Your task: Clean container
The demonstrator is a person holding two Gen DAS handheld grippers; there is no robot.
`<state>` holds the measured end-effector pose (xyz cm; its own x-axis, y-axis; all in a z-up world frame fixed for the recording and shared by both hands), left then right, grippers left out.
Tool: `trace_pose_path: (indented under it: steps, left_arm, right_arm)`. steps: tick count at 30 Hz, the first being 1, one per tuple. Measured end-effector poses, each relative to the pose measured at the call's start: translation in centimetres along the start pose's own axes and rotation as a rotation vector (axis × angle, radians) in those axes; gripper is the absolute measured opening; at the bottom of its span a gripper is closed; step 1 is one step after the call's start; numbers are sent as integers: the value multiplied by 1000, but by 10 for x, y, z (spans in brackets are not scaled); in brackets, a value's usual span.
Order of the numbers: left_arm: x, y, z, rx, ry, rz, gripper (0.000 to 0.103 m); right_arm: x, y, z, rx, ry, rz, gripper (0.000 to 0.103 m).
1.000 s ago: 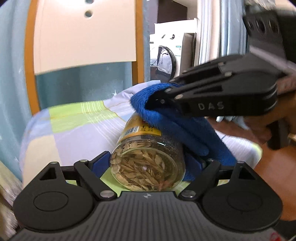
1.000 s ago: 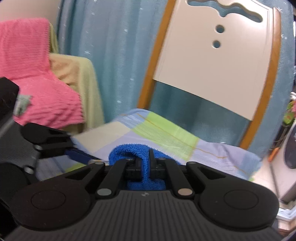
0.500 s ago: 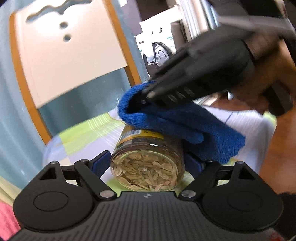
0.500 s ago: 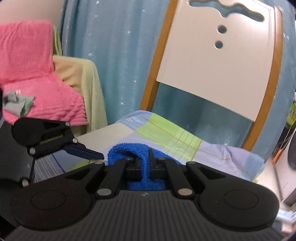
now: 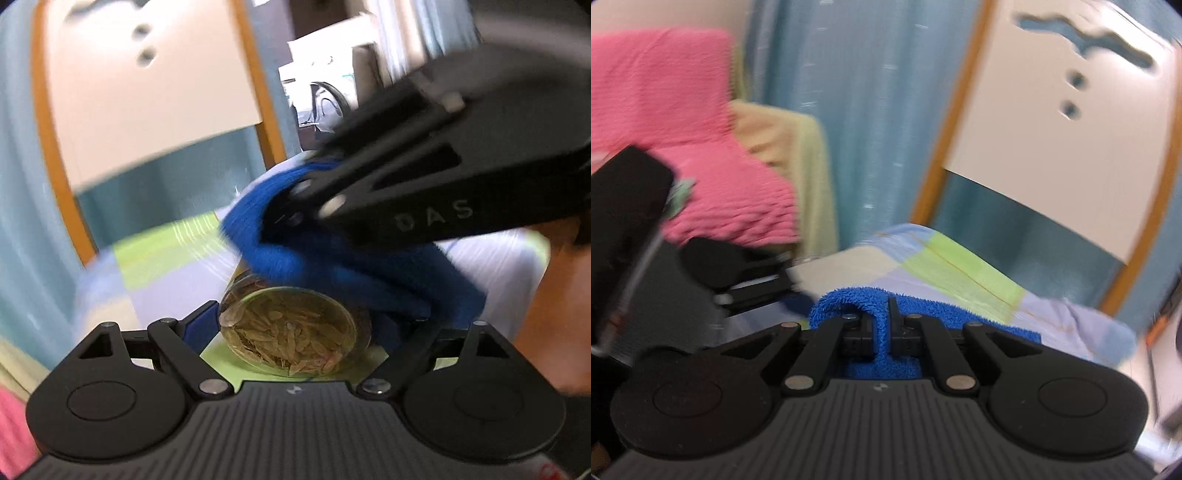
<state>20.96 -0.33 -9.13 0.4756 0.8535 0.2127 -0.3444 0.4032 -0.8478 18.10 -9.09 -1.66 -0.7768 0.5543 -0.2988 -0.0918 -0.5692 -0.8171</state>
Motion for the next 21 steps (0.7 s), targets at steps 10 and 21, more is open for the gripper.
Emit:
trace_pose_path:
  steps: [10,21]
  left_arm:
    - [6,-1,-1,21,21,62,87]
    - [18,8,-4,27,113,246,86]
  right_arm:
    - [-38,10,-13,26,100,-127,4]
    - [-27,7,-11,35,99,-102,4]
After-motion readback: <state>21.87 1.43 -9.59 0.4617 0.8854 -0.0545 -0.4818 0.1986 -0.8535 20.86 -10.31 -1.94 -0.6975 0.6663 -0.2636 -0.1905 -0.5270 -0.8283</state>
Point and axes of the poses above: each gripper's, at about its wrist camera, not at the fingertips, and z roughly against the way its jaws point, x to its left, y to its underside, the point moved 4 cm from there along -z, roughly the way its jaws point, and after that the axes turned 4 degrees about z, right-handed, at the moved point
